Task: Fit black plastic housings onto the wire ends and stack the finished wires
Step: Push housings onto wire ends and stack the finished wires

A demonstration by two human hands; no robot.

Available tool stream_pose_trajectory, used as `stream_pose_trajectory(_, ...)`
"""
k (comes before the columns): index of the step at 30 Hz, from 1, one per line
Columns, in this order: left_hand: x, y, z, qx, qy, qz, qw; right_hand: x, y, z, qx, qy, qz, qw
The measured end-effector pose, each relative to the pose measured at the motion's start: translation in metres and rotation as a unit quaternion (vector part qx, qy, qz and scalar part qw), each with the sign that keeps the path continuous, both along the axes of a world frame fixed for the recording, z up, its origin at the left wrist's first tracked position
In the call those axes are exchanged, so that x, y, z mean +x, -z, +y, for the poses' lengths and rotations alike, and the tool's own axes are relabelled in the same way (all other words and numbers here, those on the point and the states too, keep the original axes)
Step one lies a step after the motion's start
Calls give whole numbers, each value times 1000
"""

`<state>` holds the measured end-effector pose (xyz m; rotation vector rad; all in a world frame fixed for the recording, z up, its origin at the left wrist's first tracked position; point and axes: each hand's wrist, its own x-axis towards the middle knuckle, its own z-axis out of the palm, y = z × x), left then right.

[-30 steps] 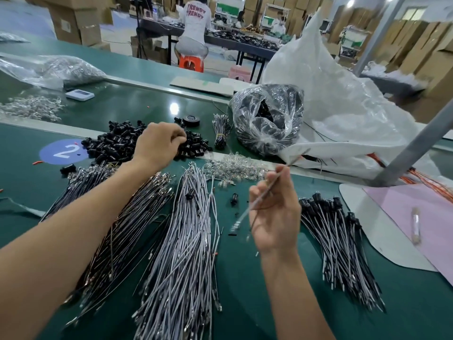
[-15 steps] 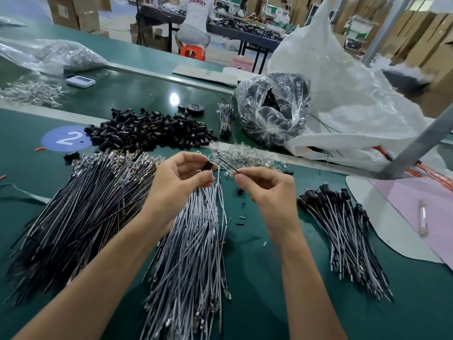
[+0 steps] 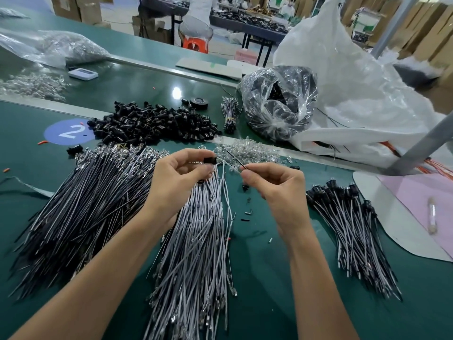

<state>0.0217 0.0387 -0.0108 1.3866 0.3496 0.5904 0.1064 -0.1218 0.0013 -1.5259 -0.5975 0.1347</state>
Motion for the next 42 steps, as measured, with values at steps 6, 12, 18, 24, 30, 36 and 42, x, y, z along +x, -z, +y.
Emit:
stream_pose_trajectory(6, 2, 2, 5, -35, 3, 8, 999, 1, 3, 0, 9, 12, 15, 1000)
stream_pose_trajectory(12, 2, 3, 10, -15, 7, 69, 997, 2, 6, 1, 8, 35, 27, 999)
stream_pose_trajectory(18, 35, -15, -3, -20, -31, 114, 993, 5, 8, 1, 25, 72, 41, 996)
stream_pose_trajectory(24, 112, -74, 29, -172, 102, 13, 980, 3, 8, 1, 44, 90, 52, 994)
stream_pose_trajectory(30, 98, -32, 78, 239, -84, 190, 949, 1, 8, 4, 33, 88, 51, 994)
stream_pose_trajectory(36, 91, -11, 104, 503, -91, 362, 779, -2, 9, 8, 7, 76, 35, 996)
stream_pose_trajectory(42, 101, -6, 105, 560, -84, 409, 716, -2, 11, 8, -6, 74, 20, 997)
